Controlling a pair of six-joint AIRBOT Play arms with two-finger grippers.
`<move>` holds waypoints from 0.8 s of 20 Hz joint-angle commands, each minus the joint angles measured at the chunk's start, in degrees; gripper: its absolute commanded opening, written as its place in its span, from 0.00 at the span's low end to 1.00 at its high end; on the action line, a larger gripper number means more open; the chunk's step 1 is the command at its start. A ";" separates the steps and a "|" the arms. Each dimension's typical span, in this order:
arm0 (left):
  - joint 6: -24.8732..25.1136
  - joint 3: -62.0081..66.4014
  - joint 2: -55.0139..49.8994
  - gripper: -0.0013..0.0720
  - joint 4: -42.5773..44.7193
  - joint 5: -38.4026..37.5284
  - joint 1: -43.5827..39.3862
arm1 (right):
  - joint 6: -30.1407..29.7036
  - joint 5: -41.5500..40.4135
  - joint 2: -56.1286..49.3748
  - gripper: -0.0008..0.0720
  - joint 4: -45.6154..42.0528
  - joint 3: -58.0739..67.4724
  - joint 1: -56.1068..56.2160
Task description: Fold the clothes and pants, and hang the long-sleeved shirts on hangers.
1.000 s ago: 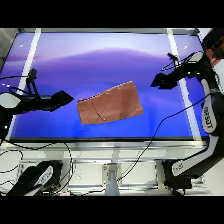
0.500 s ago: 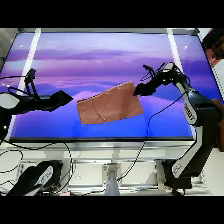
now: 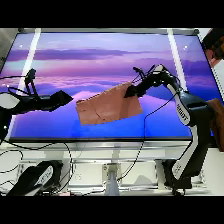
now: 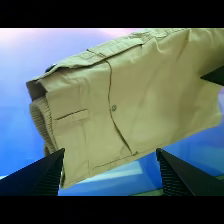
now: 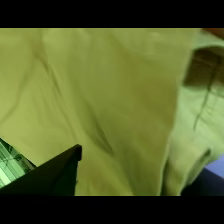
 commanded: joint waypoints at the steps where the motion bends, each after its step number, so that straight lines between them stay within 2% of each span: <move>1: 0.00 0.07 0.04 0.89 0.02 0.00 0.04 | -2.56 -1.79 -0.02 0.52 4.17 0.07 4.20; 2: 0.02 0.07 0.04 0.89 0.00 0.00 0.04 | -4.00 -2.43 0.00 0.10 4.13 0.17 5.49; 3: 0.00 0.07 0.04 0.89 0.02 0.00 0.04 | -4.70 -2.91 0.13 0.02 4.13 0.17 6.49; 5: 0.00 0.07 0.04 0.89 0.02 0.02 0.04 | -6.14 -2.93 1.11 0.02 4.09 0.17 7.76; 8: 0.00 0.07 0.04 0.89 0.00 0.00 0.04 | -4.90 -4.98 5.66 0.02 2.60 0.17 7.54; 12: 0.00 0.07 0.04 0.89 0.00 0.00 0.07 | 5.16 -10.62 16.02 0.02 -11.21 0.17 5.68; 16: 0.00 0.07 0.04 0.89 0.00 0.00 0.04 | 15.10 -11.65 26.88 0.02 -22.21 0.15 0.20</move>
